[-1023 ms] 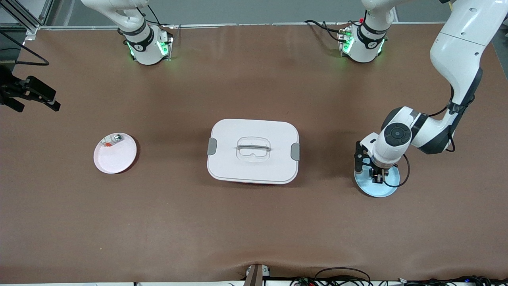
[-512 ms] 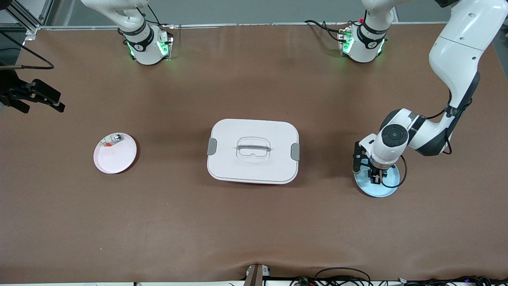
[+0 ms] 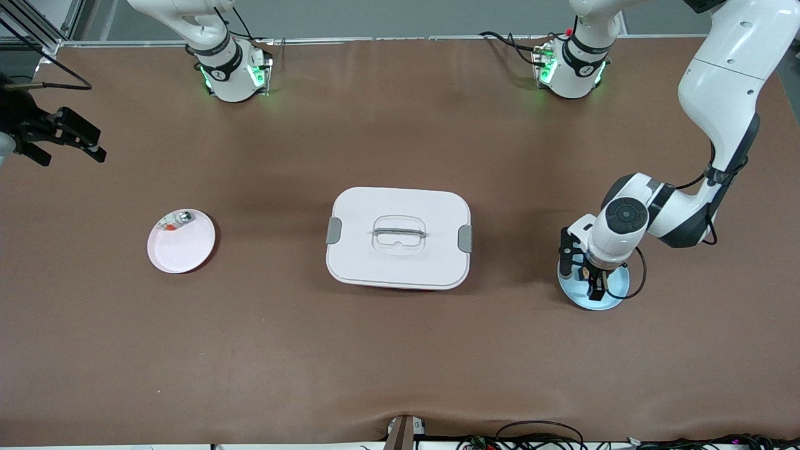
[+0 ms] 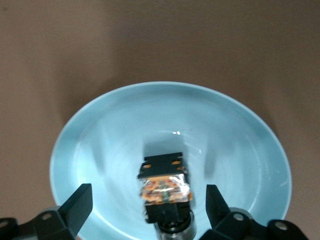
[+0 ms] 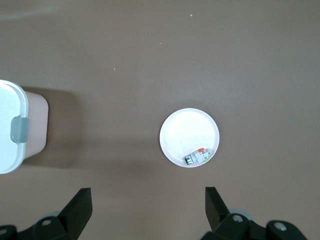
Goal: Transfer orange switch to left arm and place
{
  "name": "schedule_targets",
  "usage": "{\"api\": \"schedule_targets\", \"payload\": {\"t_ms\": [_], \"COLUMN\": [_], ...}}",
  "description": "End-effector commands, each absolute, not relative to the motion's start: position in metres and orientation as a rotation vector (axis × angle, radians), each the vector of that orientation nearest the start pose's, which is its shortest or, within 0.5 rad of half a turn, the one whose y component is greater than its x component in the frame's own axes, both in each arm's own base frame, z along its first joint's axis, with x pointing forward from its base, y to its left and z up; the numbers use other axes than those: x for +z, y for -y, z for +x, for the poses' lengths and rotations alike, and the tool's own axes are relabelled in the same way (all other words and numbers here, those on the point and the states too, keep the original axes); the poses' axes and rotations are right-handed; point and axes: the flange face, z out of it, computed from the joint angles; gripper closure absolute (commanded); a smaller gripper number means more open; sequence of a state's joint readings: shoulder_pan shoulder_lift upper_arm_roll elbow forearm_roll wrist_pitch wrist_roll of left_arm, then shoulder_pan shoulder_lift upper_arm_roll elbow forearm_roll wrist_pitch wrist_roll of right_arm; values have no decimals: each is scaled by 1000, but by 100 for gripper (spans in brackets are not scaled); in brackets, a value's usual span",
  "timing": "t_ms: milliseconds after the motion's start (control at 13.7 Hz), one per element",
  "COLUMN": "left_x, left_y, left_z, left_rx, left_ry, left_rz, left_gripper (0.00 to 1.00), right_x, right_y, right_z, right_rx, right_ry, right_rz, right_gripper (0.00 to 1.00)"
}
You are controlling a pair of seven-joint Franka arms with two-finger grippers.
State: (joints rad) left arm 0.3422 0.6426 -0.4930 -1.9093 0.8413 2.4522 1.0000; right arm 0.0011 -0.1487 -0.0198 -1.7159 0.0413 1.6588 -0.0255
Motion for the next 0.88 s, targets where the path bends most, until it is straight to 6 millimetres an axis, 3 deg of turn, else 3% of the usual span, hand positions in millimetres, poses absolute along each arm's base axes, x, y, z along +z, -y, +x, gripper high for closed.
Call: {"api": "schedule_targets", "payload": {"t_ms": [0,146,365,512,804], "left_x": [231,266,328,358,411], "left_y": [78,77,60,52,42], "left_z": [632,643,674,683,695], "left_rx": [10,-46,-66,-75,-143], "left_ry": [-2090,-1993,-1798,-1495,-976], "left_rz": [-1982,-2149,-2447,-2759,-2973], "left_gripper": [0,0,0,0,0], "right_x": [653,656,656,654,655], "right_y": [11,9,8,10,9], "right_z": [507,509,514,515,515], "right_rx": [-153,-160,-162,-153,-155], "right_ry": [-73,-46,-56,-70,-63], "right_rz": [-3106,-3107,-3106,-3106,-3106], "right_gripper": [0,0,0,0,0]}}
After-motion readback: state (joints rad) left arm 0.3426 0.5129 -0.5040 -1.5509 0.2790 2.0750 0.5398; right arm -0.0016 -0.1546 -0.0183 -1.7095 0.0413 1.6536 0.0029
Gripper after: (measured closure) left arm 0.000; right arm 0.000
